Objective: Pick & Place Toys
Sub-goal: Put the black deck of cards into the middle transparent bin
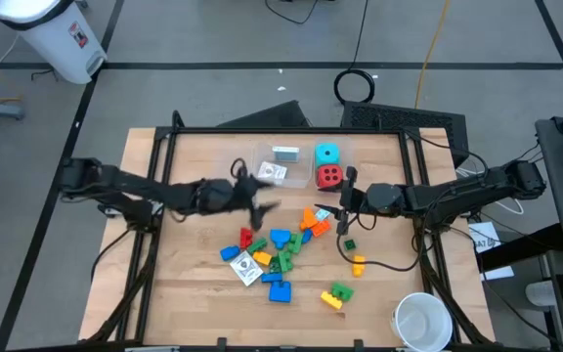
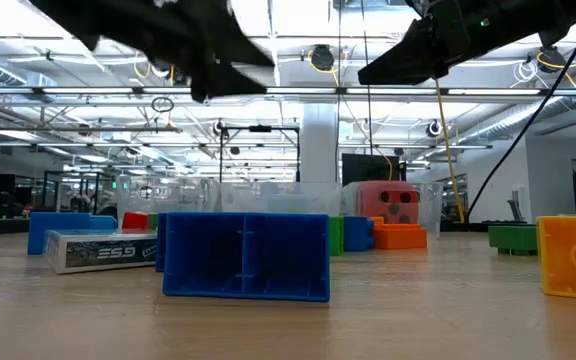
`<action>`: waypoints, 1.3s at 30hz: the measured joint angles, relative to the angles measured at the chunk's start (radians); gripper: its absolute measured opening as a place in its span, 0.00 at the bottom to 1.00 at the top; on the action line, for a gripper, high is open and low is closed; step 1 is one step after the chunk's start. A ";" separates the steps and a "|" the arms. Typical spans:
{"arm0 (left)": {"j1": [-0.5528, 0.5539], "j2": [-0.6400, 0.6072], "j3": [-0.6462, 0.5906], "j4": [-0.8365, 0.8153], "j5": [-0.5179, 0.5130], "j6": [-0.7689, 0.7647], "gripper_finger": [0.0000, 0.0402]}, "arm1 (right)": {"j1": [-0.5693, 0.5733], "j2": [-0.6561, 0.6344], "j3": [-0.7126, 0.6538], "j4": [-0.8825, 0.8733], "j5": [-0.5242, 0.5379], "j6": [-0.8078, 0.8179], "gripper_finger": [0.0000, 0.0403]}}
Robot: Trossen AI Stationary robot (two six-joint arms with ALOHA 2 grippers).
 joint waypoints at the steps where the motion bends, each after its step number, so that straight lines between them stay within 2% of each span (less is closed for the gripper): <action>1: -0.026 -0.018 0.000 -0.027 0.078 -0.037 0.81 | 0.000 0.000 0.000 0.000 0.000 0.000 0.44; 3: -0.082 -0.031 0.000 -0.083 0.240 -0.068 0.89 | 0.000 0.000 0.000 0.000 0.000 0.000 0.44; 5: -0.153 -0.029 0.000 -0.168 0.313 -0.051 0.95 | 0.000 0.000 0.000 0.000 -0.001 0.000 0.44; 8: -0.256 -0.012 0.000 -0.308 0.250 -0.030 0.99 | 0.000 0.000 0.000 0.000 -0.001 0.000 0.43; 11: -0.339 0.019 -0.001 -0.428 0.161 -0.124 0.96 | 0.000 0.000 0.000 0.000 -0.001 0.018 0.43; 17: -0.434 0.087 -0.001 -0.492 0.202 -0.358 0.89 | 0.000 0.000 0.000 0.002 -0.002 0.026 0.43; 20: -0.469 0.111 0.000 -0.523 0.192 -0.392 0.85 | 0.000 0.000 0.000 0.010 -0.007 0.034 0.43; 23: -0.488 0.146 0.000 -0.571 0.113 -0.371 0.82 | 0.000 0.000 0.000 0.009 -0.048 0.048 0.42; 27: -0.485 0.197 0.001 -0.571 0.030 -0.358 0.78 | 0.000 0.000 0.000 0.022 -0.100 0.053 0.42; 30: -0.478 0.231 0.004 -0.559 0.037 -0.424 0.75 | 0.001 0.000 0.000 0.032 -0.106 0.053 0.42; 36: -0.458 0.240 0.004 -0.447 0.238 -0.769 0.74 | 0.016 0.000 0.000 0.034 -0.105 0.054 0.42; 39: -0.448 0.234 0.000 -0.350 0.299 -0.762 0.75 | 0.020 0.000 0.000 0.044 -0.105 0.051 0.41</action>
